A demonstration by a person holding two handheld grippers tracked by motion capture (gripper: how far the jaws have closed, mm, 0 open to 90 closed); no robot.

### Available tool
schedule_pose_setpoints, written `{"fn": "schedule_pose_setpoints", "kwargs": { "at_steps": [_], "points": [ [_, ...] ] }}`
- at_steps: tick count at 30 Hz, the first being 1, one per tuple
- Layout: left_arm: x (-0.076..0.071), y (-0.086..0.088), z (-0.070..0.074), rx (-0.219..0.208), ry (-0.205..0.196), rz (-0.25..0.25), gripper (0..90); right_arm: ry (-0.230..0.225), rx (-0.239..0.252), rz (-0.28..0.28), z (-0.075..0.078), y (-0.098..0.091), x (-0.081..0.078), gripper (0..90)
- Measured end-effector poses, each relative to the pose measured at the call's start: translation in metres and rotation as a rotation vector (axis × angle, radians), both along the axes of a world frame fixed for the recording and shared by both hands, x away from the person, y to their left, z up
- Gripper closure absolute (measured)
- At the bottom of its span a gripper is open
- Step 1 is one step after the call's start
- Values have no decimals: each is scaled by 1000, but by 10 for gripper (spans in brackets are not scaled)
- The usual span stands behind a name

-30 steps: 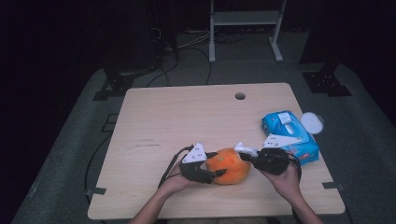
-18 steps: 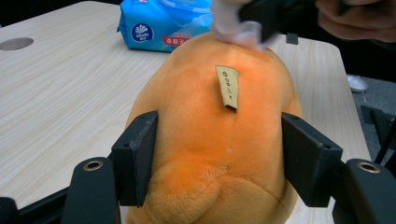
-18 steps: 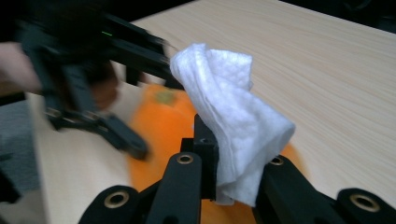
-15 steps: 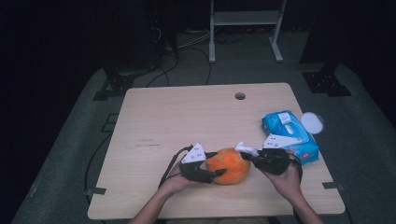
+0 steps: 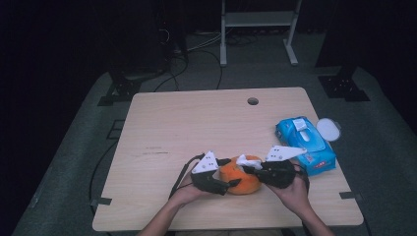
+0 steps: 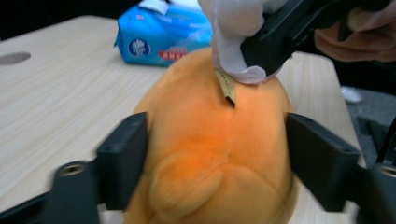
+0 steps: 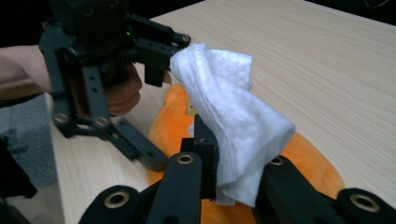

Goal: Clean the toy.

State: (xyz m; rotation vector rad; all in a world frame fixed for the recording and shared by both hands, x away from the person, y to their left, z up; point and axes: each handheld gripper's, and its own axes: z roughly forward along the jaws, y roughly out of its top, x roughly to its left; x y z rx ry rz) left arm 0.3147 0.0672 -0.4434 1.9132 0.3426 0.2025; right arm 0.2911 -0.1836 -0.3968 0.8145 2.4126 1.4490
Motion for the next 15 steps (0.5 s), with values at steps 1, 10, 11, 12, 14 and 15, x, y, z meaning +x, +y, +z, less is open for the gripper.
{"fn": "schedule_pose_setpoints", "kwargs": {
  "at_steps": [1,10,11,12,14,15],
  "points": [
    [1,2,-1,-2,-8,-7,174,1,-3,-6,0,-1,0,830],
    [4,-6,-21,37,-35,-37,87,13,5,-26,-2,-5,6,828],
    [5,-6,-24,28,-34,-35,89,6,-1,-26,-2,-4,5,828],
    [5,-5,-25,23,-30,-29,106,12,-2,-28,-2,-4,5,829],
    [4,-4,-23,12,-21,-4,236,13,6,-32,-3,-3,7,829],
    [3,-5,-20,4,-9,1,282,16,8,-36,-3,-3,7,829]
  ]
}}
